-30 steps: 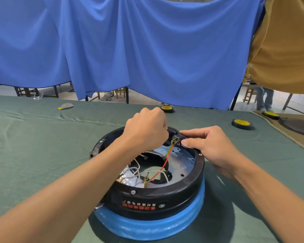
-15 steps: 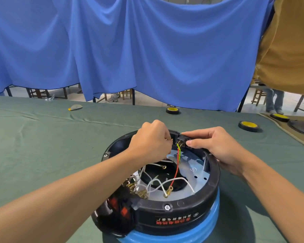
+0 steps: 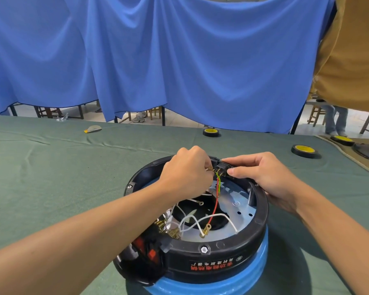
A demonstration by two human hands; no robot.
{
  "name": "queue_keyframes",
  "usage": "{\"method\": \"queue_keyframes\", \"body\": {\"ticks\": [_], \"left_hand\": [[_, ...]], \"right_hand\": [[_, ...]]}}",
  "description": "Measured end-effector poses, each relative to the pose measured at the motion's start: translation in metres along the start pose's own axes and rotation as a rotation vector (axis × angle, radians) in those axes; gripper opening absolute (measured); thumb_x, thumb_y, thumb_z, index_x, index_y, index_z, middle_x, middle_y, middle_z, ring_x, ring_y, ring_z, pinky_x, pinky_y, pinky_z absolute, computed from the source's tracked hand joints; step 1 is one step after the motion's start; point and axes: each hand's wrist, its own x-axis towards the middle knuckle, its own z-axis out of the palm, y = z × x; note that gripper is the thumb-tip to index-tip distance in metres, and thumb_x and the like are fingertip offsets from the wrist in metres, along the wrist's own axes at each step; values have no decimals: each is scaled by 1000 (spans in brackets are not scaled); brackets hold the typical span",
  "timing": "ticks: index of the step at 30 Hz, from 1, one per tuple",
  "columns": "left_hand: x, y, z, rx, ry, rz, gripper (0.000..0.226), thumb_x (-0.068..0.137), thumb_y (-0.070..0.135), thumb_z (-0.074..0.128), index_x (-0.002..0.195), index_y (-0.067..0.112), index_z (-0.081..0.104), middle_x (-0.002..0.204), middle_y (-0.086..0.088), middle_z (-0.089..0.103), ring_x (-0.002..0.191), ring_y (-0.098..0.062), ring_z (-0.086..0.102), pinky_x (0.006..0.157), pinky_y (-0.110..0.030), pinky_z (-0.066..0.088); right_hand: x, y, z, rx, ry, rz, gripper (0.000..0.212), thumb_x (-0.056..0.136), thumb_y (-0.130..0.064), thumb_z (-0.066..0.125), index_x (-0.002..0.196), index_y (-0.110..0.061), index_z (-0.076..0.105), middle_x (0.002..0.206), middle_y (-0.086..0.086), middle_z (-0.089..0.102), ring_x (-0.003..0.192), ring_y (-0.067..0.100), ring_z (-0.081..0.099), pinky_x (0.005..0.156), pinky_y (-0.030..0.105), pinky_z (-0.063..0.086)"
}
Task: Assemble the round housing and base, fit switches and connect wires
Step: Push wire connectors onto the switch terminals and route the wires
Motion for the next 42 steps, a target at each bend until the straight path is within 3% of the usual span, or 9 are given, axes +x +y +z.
{"method": "queue_keyframes", "body": {"ticks": [6,11,16,28,33,42], "left_hand": [[-1,1,0,-4,-7,-12,14,93,19,60,96,18,74,100,-9,70,90,-30,67,84,-44,57],[-1,2,0,29,4,-2,18,93,22,58,99,23,74,101,-5,70,93,-26,66,83,-44,57],[0,2,2,64,26,4,17,93,22,59,98,23,75,99,-4,69,93,-25,62,72,-37,53],[-5,3,-2,47,14,38,23,96,15,55,93,16,77,87,-8,70,81,-28,65,77,-45,58],[-4,2,-1,-19,3,29,21,98,18,57,94,14,77,94,-12,70,86,-31,68,81,-45,57],[-4,0,-1,-87,-12,-19,19,97,19,61,110,15,74,107,-13,68,94,-29,67,86,-44,57]], "right_hand": [[0,0,-1,13,-10,-7,26,84,7,63,105,-6,72,92,13,75,88,29,72,68,27,60],[0,1,-1,12,-18,-4,27,85,6,63,106,-7,72,94,14,75,90,32,71,75,32,60],[0,2,-1,13,-19,-9,26,84,6,64,104,-8,73,93,14,75,88,31,72,72,31,61],[0,3,-1,26,-30,-12,26,85,7,62,105,-6,73,93,14,75,86,29,72,70,30,60],[1,3,-2,-3,-22,-13,26,85,5,63,105,-8,73,94,12,75,88,29,72,79,37,59],[2,3,-2,15,-19,-9,25,85,6,63,103,-8,73,92,13,75,86,28,73,73,32,60]]}}
